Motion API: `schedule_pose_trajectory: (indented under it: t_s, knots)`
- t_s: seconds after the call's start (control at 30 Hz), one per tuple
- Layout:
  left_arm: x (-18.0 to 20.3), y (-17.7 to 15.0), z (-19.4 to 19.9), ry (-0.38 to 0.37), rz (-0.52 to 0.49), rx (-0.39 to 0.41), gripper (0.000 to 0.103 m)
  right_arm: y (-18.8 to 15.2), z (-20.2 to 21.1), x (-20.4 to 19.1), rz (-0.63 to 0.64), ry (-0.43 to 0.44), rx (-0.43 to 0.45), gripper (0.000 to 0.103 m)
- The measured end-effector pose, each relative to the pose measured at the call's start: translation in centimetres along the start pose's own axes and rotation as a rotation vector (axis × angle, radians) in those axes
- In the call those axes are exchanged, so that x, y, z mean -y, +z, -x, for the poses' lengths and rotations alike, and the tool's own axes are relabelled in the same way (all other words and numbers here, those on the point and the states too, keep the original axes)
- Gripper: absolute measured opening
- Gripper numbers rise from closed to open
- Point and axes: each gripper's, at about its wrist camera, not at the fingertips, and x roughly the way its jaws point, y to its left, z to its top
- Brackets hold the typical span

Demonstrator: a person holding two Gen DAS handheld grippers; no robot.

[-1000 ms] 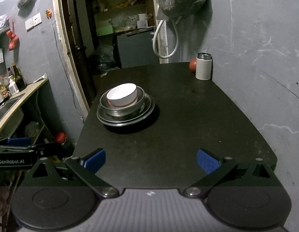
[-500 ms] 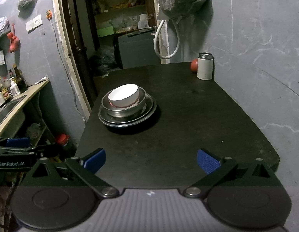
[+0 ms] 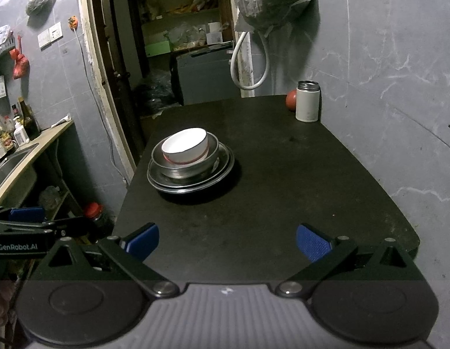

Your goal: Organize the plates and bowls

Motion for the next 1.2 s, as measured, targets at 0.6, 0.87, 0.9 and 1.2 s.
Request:
schedule_pose_trajectory:
  t_s: [0.6,0.87,0.9,1.2]
  knots:
    - [-0.1,0.0,-0.1,-0.001,0.001,-0.003,0.102,0.0,-0.2,-0.1,0.003,-0.001,-0.003,0.103]
    - [-1.0,-0.4,-0.3,0.003,0.011,-0.008,0.102,0.0,-0.5,-0.4,0.007,0.0,-0.006,0.103]
    - [-1.1,-0.4,-0.3,0.003,0.011,-0.008,0.102,0.0,-0.5,-0.4,0.007,0.0,-0.006,0.103]
    - [-1.3,-0.4,-0.1,0.006,0.014,-0.004,0.102,0.1,-0.8,-0.8,0.018,0.0,-0.005,0.103]
